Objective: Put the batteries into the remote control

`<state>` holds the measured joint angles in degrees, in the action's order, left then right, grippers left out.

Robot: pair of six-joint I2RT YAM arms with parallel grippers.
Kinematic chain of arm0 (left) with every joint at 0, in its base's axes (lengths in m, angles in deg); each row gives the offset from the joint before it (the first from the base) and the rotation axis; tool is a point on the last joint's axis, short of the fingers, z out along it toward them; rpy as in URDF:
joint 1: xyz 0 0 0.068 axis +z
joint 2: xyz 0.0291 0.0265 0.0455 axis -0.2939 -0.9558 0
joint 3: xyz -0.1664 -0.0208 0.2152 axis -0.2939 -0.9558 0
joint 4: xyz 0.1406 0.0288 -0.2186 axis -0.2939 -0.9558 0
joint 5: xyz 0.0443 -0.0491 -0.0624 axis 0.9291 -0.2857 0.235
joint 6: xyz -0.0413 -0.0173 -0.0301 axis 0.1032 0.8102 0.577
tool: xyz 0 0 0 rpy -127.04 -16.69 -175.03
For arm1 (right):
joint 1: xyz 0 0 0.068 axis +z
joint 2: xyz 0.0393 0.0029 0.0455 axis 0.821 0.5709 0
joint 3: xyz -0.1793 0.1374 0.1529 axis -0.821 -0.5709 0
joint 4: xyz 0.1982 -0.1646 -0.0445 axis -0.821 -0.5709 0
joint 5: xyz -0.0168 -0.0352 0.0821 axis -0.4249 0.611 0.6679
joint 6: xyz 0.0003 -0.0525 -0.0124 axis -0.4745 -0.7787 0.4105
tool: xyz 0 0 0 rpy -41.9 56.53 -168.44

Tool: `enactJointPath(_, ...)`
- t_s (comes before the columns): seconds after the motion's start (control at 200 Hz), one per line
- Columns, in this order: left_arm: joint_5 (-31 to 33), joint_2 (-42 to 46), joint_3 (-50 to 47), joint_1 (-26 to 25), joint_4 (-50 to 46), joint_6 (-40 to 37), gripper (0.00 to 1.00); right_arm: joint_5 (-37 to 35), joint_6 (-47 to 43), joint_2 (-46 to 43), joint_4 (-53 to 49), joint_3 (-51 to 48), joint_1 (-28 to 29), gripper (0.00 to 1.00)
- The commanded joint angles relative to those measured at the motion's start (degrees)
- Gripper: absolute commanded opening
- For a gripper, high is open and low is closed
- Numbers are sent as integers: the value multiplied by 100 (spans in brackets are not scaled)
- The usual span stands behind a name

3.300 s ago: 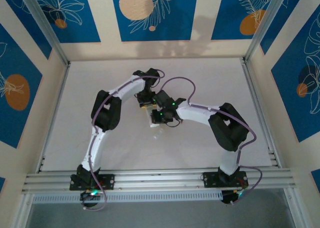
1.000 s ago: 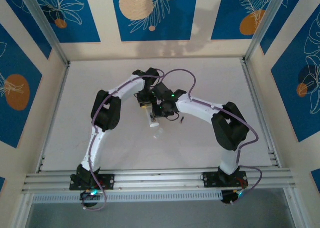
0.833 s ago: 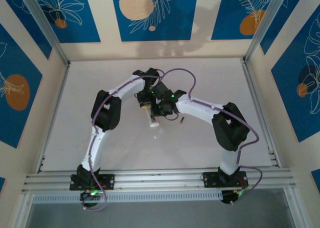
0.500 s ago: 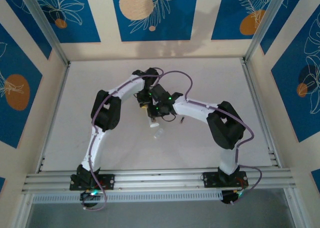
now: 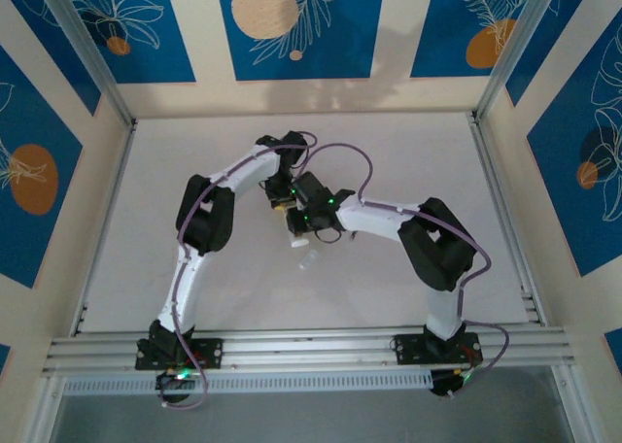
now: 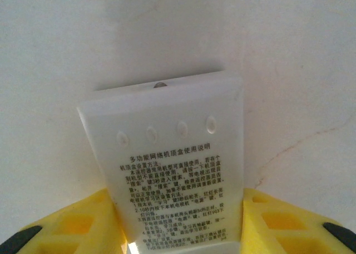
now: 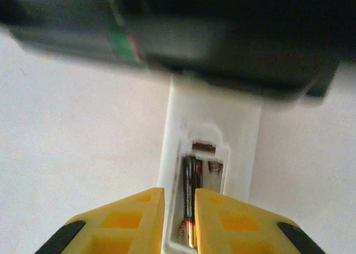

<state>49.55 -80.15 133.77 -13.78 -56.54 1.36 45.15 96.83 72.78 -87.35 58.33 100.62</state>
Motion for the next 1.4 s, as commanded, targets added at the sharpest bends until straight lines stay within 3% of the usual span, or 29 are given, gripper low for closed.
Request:
enactJointPath(0.0,-198,116,-86,1,-73,52,44,267,89,-62,-222,-246,124,22)
enactJointPath(0.195,-268,144,-161,31,24,88,43,286,247,-481,-80,-532,54,23)
enactJointPath(0.54,-329,237,-288,29,102,85,42,76,21,110,-464,1,139,21)
enactJointPath(0.795,-653,294,-405,42,277,156,43,-736,-208,577,-677,317,330,20)
enactJointPath(0.985,-873,490,-418,120,323,158,51,-1427,-234,837,-977,413,370,20)
enactJointPath(1.28,-862,1123,-101,629,111,81,73,-680,-4,1055,-977,420,239,22)
enactJointPath(1.395,-915,1500,-72,870,-4,0,75,-328,-5,1190,-1151,591,199,22)
